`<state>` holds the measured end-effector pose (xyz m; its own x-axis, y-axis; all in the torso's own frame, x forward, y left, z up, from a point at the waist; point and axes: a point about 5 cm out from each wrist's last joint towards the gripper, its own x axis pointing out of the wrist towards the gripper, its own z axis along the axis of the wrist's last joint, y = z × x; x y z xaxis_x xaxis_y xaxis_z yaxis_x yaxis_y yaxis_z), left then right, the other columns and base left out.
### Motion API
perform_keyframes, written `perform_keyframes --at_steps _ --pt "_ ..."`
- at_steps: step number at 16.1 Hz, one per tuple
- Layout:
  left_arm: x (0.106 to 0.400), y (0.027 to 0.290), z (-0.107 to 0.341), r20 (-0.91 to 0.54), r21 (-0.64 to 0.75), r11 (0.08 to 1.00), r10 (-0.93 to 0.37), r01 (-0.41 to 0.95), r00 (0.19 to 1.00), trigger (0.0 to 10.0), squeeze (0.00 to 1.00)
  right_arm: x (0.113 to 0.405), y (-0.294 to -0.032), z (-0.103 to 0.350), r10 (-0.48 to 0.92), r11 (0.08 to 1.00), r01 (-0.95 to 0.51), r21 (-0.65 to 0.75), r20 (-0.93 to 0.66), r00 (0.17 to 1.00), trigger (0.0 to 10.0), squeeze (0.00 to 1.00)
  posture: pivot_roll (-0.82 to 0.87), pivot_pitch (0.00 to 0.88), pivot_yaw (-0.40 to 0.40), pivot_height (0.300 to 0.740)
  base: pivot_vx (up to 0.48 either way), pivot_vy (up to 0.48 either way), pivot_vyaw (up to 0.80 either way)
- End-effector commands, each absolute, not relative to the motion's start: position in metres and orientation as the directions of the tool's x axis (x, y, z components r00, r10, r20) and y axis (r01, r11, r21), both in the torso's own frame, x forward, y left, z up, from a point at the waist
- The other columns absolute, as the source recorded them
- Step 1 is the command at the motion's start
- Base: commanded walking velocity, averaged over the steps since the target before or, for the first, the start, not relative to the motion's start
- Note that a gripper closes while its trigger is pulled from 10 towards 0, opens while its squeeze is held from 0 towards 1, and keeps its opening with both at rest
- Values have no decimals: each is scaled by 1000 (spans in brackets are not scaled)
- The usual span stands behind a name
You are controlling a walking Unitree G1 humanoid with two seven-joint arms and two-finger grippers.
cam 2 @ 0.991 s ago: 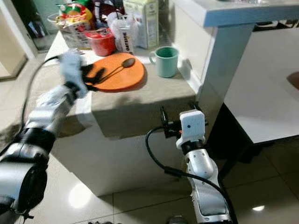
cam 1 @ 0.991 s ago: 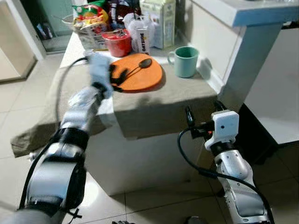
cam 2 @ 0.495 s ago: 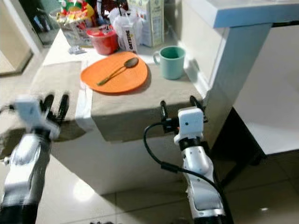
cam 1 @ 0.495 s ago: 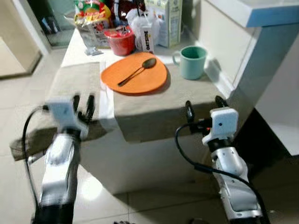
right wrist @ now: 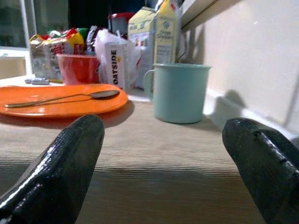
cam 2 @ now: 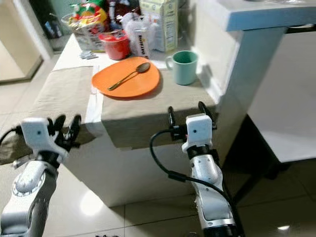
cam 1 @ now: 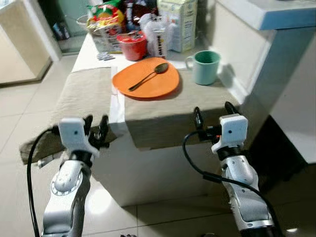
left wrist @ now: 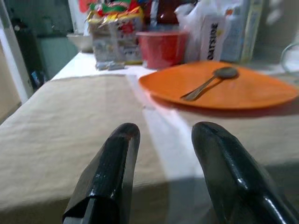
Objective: Setting the table
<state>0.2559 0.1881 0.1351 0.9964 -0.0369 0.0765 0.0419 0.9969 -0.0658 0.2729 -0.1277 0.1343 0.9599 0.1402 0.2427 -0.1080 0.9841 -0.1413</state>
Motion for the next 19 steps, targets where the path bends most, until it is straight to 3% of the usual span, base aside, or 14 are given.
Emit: perform_keyframes --at_steps 1,7,12,19 --pt "255 192 137 71 -64 998 -16 21 997 10000 0 274 -126 136 138 985 -104 -140 257 957 10000 0 -144 0 125 740 0 0 0" --pt "262 187 147 91 -74 997 -14 21 996 10000 0 275 -127 134 145 983 -109 -149 255 956 10000 0 -143 0 120 740 419 0 0" --pt "264 181 146 87 -95 995 -7 15 996 10000 0 275 -128 131 156 980 -119 -157 246 957 10000 0 -142 0 113 740 401 262 0" --pt "276 180 153 70 55 994 -102 98 992 10000 0 275 -122 131 171 980 -139 -141 250 953 10000 0 -136 0 117 740 369 79 0"
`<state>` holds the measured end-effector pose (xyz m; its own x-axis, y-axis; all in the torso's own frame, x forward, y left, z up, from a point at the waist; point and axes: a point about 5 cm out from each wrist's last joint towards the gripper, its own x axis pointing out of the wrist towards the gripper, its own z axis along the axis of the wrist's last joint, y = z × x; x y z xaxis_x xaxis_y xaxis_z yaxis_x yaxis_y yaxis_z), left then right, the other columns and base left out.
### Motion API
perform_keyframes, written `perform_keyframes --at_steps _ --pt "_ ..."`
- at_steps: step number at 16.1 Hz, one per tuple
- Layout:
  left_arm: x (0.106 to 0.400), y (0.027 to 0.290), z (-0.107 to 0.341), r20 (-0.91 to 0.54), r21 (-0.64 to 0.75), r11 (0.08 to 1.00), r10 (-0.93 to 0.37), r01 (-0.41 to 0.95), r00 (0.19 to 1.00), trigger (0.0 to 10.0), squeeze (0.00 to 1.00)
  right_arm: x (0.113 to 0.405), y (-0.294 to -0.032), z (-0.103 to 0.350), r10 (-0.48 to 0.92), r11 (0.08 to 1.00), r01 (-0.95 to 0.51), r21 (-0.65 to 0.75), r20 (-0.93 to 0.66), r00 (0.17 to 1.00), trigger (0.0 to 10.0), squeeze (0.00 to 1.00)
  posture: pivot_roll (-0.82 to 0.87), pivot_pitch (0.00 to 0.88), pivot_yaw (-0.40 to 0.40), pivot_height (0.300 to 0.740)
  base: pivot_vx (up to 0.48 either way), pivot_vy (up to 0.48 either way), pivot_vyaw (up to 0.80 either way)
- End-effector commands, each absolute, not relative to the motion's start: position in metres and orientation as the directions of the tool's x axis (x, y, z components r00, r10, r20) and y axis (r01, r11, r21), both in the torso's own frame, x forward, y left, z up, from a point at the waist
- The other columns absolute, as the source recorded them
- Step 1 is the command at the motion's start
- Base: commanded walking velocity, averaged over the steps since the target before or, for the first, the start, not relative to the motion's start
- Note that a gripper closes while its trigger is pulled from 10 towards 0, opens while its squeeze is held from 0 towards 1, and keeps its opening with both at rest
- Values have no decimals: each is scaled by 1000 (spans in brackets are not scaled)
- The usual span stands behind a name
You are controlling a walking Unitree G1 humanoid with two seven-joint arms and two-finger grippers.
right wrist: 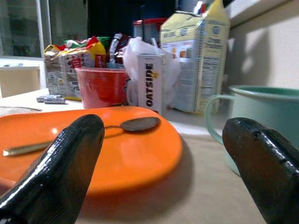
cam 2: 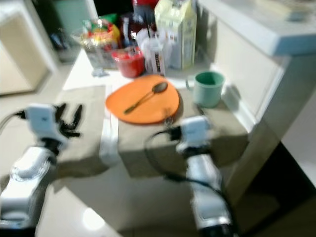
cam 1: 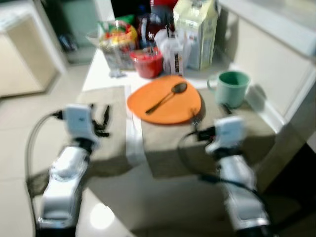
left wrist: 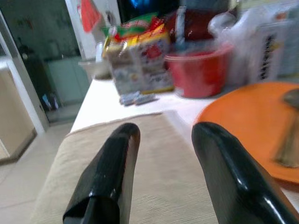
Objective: Setting the table
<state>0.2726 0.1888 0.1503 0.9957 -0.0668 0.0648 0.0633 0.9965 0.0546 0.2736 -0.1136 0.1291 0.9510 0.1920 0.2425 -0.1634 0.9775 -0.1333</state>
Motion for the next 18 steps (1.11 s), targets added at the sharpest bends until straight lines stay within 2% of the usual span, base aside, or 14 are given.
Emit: perform_keyframes --at_steps 1,5,9,13,14,16,17,18 --pt "279 182 155 71 65 992 -111 107 991 10000 0 275 -122 131 172 980 -141 -140 245 954 10000 0 -135 0 118 740 0 0 -431" --pt "299 195 173 93 97 990 -112 103 989 10000 0 277 -121 131 166 982 -137 -132 242 956 10000 0 -133 0 121 740 0 0 -547" --pt "336 194 203 50 148 956 -261 252 964 10000 0 278 -118 131 171 981 -143 -130 240 956 10000 0 -126 0 123 740 0 0 0" --pt "376 172 227 -58 187 861 -472 474 880 10000 0 279 -117 134 175 981 -146 -128 254 951 10000 0 -138 0 134 740 0 0 0" --pt "378 170 227 -68 178 856 -481 485 874 10000 0 279 -117 135 174 981 -146 -128 256 951 10000 0 -138 0 134 740 0 0 0" --pt "386 152 223 -112 134 818 -548 559 829 10000 0 277 -118 137 174 981 -143 -133 263 949 10000 0 -157 0 139 740 0 0 0" --pt "391 134 216 -158 105 772 -609 627 777 10000 0 275 -121 138 172 980 -138 -144 266 949 10000 0 -167 0 140 740 0 0 0" --pt "392 130 215 -164 101 768 -615 633 772 10000 0 274 -122 138 171 980 -136 -145 266 949 10000 0 -177 2 141 740 0 0 0"
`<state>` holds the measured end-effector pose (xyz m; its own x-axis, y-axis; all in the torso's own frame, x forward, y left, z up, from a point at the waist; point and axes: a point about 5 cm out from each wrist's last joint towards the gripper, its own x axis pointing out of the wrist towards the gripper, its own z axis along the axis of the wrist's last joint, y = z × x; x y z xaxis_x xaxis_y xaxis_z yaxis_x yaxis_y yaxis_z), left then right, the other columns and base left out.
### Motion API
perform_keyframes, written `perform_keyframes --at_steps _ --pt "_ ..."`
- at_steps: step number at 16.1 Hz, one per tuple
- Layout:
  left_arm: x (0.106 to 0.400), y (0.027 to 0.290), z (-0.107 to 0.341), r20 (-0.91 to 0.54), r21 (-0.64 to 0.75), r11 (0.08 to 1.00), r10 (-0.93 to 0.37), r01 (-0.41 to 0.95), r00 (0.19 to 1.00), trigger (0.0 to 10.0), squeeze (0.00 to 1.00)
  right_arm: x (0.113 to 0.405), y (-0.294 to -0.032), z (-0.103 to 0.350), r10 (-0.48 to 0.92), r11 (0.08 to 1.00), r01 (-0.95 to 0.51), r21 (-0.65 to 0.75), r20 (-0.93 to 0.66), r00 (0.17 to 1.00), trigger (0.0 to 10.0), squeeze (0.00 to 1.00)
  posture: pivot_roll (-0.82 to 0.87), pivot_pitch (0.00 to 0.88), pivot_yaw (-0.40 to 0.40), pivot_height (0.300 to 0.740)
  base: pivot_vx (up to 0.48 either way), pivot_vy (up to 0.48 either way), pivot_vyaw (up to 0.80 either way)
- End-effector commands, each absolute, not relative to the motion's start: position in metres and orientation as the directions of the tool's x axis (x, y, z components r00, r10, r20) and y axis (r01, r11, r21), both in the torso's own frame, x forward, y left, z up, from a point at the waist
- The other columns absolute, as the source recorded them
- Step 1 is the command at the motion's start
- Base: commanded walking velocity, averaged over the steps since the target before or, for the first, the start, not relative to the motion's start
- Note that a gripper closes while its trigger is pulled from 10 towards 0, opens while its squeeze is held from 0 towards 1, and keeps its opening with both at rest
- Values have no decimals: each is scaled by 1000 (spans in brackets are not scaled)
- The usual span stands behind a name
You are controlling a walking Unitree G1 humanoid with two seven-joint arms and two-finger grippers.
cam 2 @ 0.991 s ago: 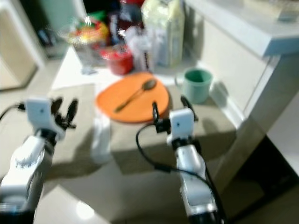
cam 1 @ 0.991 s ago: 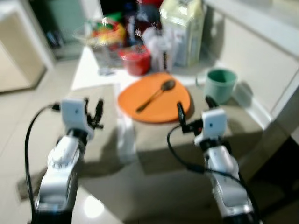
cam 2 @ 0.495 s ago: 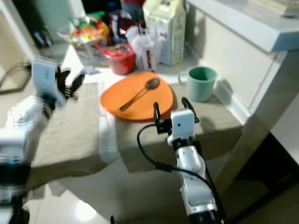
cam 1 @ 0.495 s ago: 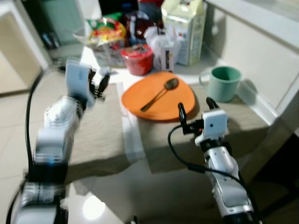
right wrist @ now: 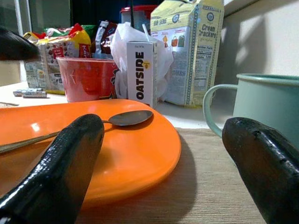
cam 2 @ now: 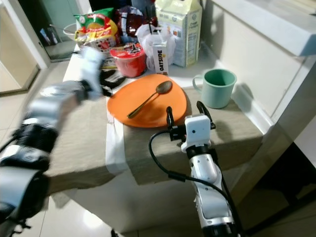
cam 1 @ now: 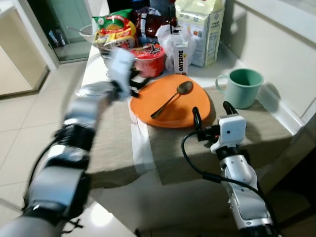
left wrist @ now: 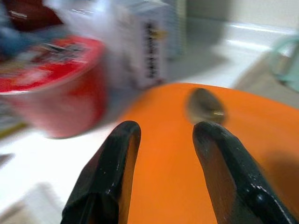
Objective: Setting the table
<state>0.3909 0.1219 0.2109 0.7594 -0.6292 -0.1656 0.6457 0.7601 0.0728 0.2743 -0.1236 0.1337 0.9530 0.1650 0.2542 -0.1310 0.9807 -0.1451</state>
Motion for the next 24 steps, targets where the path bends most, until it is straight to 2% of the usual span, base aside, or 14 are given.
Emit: perform_keyframes --at_steps 1,5,6,7,13,14,15,16,19,20,21,22,24 --pt "393 121 211 -184 78 746 -641 661 745 10000 0 273 -123 139 169 980 -132 -151 267 949 10000 0 -191 10 143 740 0 0 0" --pt "392 98 196 -266 -50 690 -706 722 656 10000 0 268 -129 140 156 979 -115 -166 260 953 10000 0 -220 30 149 740 0 0 0" --pt "391 96 192 -286 -52 678 -714 734 639 10000 322 267 -129 140 154 980 -114 -165 258 954 10000 0 -217 31 148 740 0 0 0" --pt "390 95 189 -302 -48 677 -711 735 635 10000 1000 267 -129 139 154 980 -114 -164 255 954 10000 0 -216 30 148 740 0 0 0" --pt "392 102 178 -354 0 691 -676 723 646 10000 1000 266 -126 139 159 980 -122 -158 249 955 10000 0 -206 23 157 740 0 0 0" --pt "393 102 178 -359 13 692 -671 722 649 10000 965 266 -125 139 159 980 -122 -157 248 956 10000 0 -206 24 158 740 0 0 0" --pt "393 102 178 -361 16 692 -669 722 649 10000 63 266 -125 139 158 980 -121 -157 248 956 10000 0 -205 25 159 740 0 0 0" --pt "393 102 177 -366 7 688 -673 726 642 10000 0 265 -125 138 158 980 -121 -156 246 956 10000 0 -206 26 160 740 0 0 0" --pt "391 100 171 -415 -24 676 -677 737 608 10000 0 265 -125 138 160 980 -124 -158 242 957 10000 0 -206 32 154 740 0 0 0" --pt "388 97 168 -440 -64 653 -697 755 566 10000 0 265 -126 138 161 979 -125 -160 241 957 10000 0 -206 32 154 740 0 0 0" --pt "387 98 166 -456 -70 655 -692 752 560 7137 0 265 -126 139 162 979 -125 -161 241 957 10000 0 -207 32 151 740 0 0 0" --pt "387 99 162 -469 -67 662 -681 746 563 0 0 265 -126 139 163 979 -126 -161 241 957 10000 0 -207 33 152 740 0 0 0" --pt "385 102 157 -492 -58 664 -669 746 557 0 0 265 -126 139 163 979 -126 -161 240 957 10000 0 -205 34 152 740 0 0 0"
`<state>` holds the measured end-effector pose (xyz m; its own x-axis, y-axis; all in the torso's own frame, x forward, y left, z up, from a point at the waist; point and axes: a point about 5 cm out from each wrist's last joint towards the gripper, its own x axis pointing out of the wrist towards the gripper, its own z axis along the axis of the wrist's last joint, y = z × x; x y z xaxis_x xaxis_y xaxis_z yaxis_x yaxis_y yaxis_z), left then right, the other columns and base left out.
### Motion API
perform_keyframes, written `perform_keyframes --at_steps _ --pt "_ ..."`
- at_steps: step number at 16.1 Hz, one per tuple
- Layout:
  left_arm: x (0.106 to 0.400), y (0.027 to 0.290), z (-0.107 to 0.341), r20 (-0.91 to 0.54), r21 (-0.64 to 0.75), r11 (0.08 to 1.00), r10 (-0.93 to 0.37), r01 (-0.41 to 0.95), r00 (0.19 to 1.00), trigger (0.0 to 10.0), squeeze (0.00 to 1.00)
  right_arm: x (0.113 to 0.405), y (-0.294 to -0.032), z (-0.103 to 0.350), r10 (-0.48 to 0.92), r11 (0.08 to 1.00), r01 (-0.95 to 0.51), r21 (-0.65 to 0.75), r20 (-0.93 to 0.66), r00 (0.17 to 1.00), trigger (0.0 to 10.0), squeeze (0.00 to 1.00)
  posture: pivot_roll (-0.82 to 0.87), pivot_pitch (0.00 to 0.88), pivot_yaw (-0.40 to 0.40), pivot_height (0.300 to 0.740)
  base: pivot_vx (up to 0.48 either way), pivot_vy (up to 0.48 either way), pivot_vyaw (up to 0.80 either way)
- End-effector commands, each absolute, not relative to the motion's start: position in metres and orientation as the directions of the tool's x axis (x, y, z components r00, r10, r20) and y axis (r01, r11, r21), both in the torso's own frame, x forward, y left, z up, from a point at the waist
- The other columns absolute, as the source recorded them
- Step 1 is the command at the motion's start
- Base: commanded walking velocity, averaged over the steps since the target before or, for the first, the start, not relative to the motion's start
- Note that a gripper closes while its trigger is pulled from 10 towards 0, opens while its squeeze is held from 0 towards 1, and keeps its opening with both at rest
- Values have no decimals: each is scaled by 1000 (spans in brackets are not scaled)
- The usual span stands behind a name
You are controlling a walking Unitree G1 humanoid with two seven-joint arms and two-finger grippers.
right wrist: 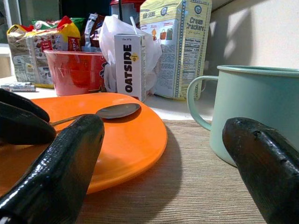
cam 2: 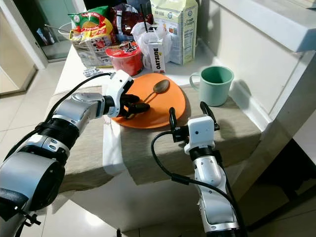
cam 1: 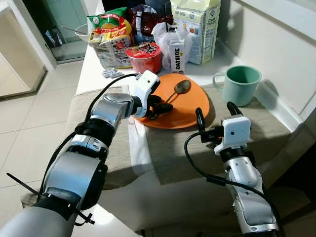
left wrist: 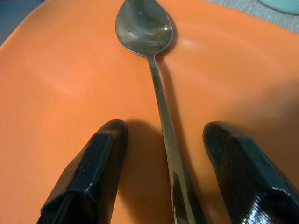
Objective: Setting the table
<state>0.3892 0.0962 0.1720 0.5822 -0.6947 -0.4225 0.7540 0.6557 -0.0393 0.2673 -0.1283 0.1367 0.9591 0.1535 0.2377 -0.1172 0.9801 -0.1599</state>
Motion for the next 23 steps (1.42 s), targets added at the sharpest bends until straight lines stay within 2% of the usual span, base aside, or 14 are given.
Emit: perform_keyframes --at_steps 1,4,5,6,8,11,13,14,17,19,23 --pt "384 103 154 -509 -41 662 -659 749 554 0 0 265 -125 139 163 979 -126 -161 239 957 10000 0 -204 36 152 740 0 0 0" --pt "384 106 149 -528 6 671 -627 742 572 0 0 266 -125 138 166 978 -130 -162 235 958 10000 0 -200 37 151 740 0 0 0" --pt "385 107 150 -527 42 666 -618 744 583 0 0 266 -125 138 166 978 -130 -163 234 958 10000 0 -200 37 151 740 0 0 0" --pt "387 110 150 -525 148 659 -580 738 623 0 0 266 -125 138 166 978 -130 -164 233 958 10000 0 -200 37 150 740 0 0 0" --pt "387 113 146 -525 201 665 -547 719 653 0 0 266 -125 138 167 978 -130 -166 232 958 10000 0 -201 38 146 740 0 0 0" --pt "385 113 140 -532 184 672 -546 718 647 0 0 266 -125 138 169 977 -131 -170 230 958 10000 0 -200 38 145 740 0 0 0" --pt "383 115 136 -536 132 697 -547 705 642 0 0 266 -125 137 171 976 -134 -170 227 959 10000 0 -197 36 142 740 0 0 0" --pt "382 116 133 -546 64 721 -553 690 629 0 0 266 -125 137 173 976 -136 -171 226 959 10000 0 -197 36 142 740 0 0 0" --pt "381 118 131 -559 8 742 -552 670 618 0 0 267 -125 136 175 975 -138 -172 224 959 10000 0 -197 22 141 740 0 0 0" --pt "383 121 133 -548 18 752 -544 659 635 0 0 268 -125 136 178 975 -140 -174 224 958 10000 0 -195 16 137 740 0 0 0" --pt "389 122 159 -422 70 766 -558 639 715 0 0 269 -124 135 184 973 -146 -177 221 958 10000 0 -188 9 133 740 0 0 0"
